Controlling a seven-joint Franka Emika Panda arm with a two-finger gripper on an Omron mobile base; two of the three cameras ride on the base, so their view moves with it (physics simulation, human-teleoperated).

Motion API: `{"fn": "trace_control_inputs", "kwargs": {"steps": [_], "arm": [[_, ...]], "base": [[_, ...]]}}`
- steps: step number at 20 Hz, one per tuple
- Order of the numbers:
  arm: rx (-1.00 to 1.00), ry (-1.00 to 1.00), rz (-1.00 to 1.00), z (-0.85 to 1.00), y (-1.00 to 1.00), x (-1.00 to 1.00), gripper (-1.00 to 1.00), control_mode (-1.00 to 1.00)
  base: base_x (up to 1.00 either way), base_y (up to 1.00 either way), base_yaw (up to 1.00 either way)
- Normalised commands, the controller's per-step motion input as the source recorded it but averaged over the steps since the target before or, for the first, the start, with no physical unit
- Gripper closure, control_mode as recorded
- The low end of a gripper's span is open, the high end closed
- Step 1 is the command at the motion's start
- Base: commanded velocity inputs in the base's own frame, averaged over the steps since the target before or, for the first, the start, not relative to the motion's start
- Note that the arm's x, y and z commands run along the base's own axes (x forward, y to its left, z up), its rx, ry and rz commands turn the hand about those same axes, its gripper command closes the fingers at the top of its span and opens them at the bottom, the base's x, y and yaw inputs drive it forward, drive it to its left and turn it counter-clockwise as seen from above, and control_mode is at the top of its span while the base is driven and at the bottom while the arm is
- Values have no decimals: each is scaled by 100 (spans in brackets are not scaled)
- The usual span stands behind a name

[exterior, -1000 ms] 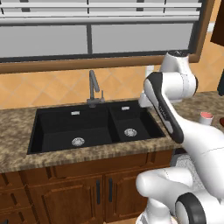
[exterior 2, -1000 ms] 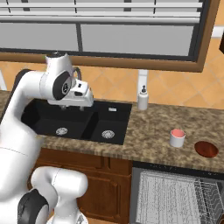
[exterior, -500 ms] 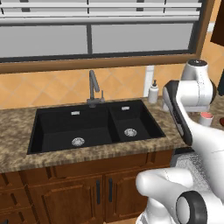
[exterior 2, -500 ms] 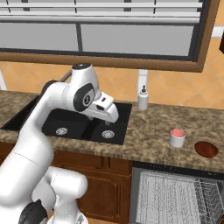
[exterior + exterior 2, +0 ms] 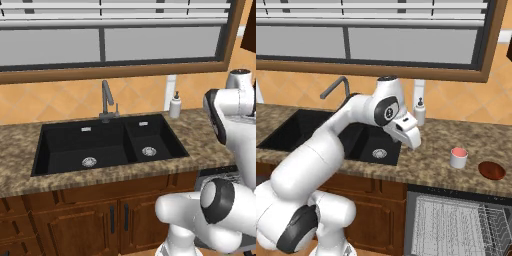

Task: Pick up the cup and bowl from the counter, place them in the dishwasher, and close the dishwasher door.

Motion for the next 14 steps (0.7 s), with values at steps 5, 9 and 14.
{"fn": "trace_control_inputs", "kwargs": {"steps": [5,9,14], "arm": [[0,0,-41,-37,-96,7,-100,-100],[6,-4,-29,-9,-88,29,-100,-100],[16,-9,-19,-16,-58,39,-100,-100]], "base": [[0,0,0],[0,0,0],[0,0,0]]}}
